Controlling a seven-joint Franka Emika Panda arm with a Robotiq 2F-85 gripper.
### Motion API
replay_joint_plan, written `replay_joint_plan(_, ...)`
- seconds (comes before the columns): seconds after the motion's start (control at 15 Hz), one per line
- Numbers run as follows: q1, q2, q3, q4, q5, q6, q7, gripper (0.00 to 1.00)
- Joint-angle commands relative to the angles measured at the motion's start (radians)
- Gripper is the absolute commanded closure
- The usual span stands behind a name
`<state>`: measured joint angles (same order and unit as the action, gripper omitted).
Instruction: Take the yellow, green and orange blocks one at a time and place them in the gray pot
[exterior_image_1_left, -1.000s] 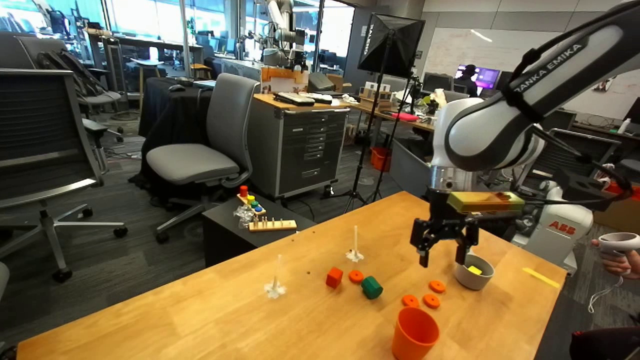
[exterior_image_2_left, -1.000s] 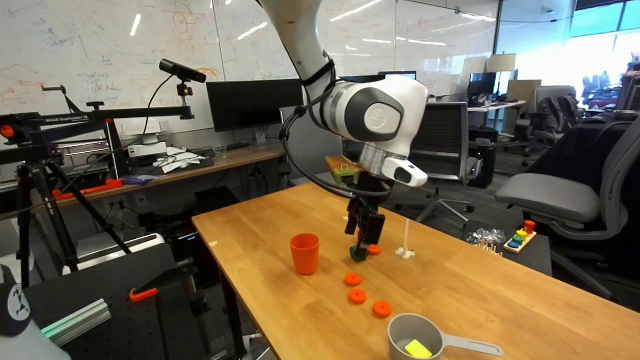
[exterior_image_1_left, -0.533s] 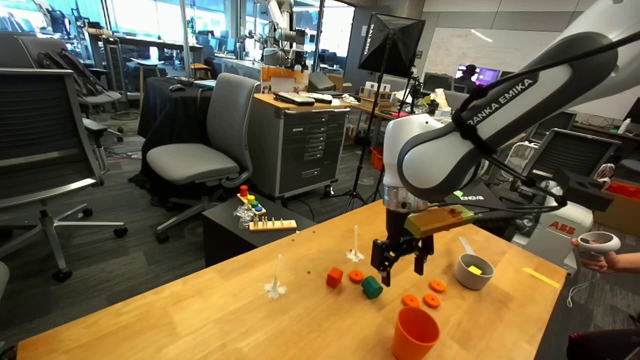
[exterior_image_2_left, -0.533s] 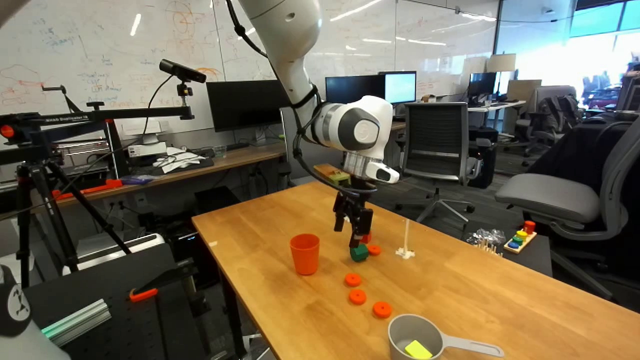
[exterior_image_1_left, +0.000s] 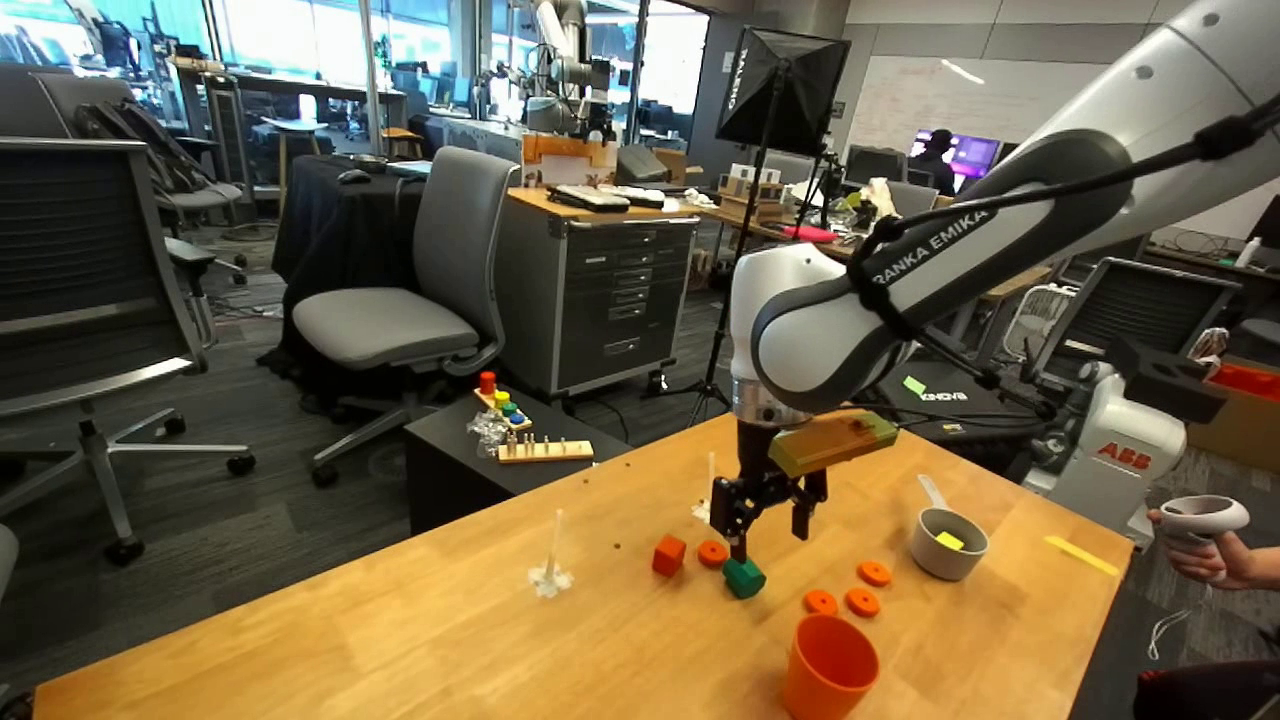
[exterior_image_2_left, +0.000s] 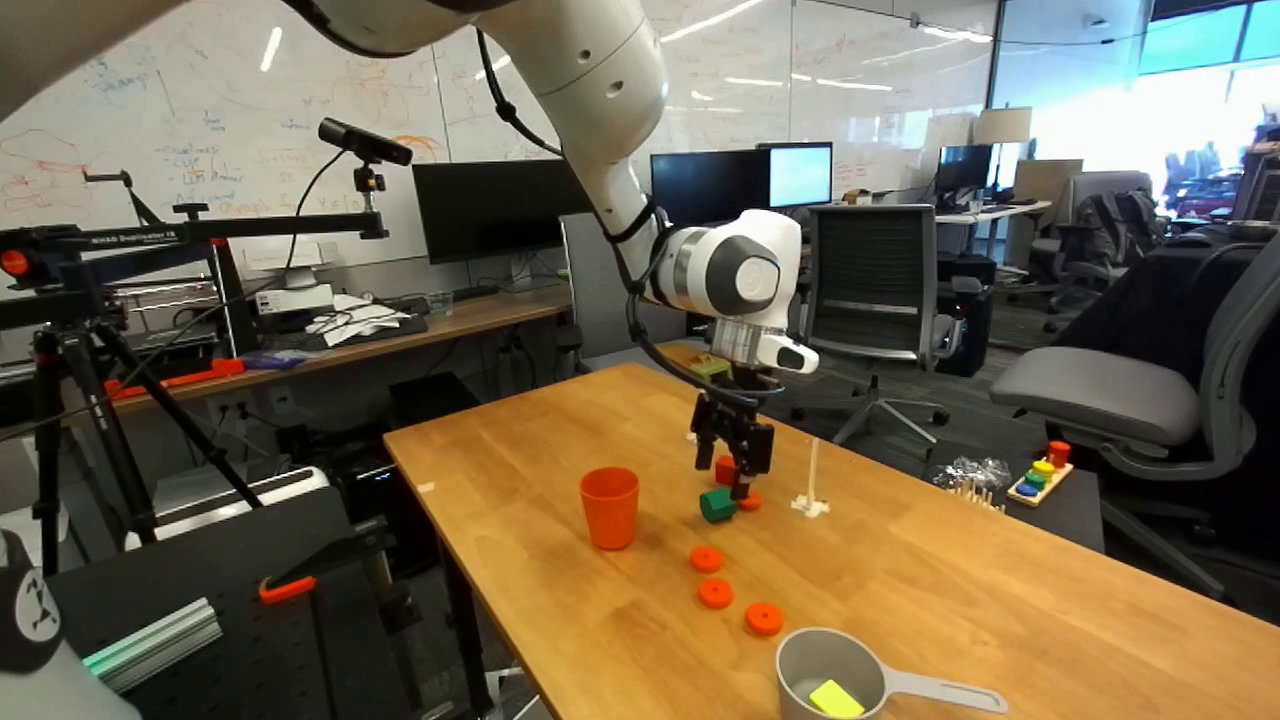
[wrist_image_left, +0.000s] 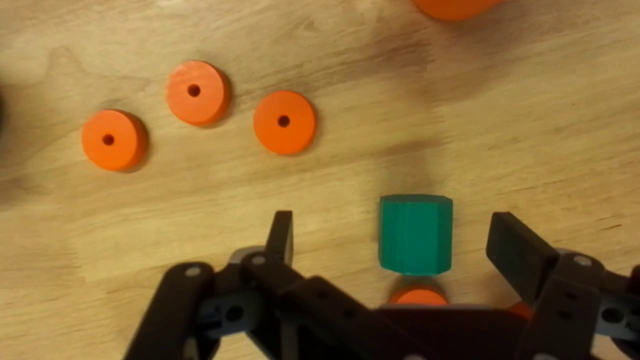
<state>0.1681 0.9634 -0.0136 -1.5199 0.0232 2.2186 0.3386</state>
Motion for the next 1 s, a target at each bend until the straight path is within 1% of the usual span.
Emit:
replay_joint_plan(0.0,-0.005,0.087,0.022,0.112,0.020,-0.030,-0.021,0.00)
replay_joint_plan(0.33,-0.009,0.139,0.022,0.162,0.025,-0.030,-0.019,0.00)
replay_joint_plan(0.4,-0.007,0.146,0.015,0.169,0.017,-0.026,-0.020,0.25)
replay_joint_plan(0.47,-0.008,0.150,0.012,0.174,0.015,-0.027,-0.020,0.26)
replay_joint_plan(0.6,-0.013,0.152,0.009,0.179,0.017,-0.023,-0.021,0.42)
replay_joint_plan(0.67,-0.016,0.152,0.008,0.180,0.018,-0.023,-0.020,0.51)
replay_joint_plan(0.87,-0.018,0.132,-0.005,0.168,0.013,-0.019,-0.011,0.73)
replay_joint_plan(0.93,-0.022,0.121,-0.009,0.157,0.013,-0.015,-0.010,0.82)
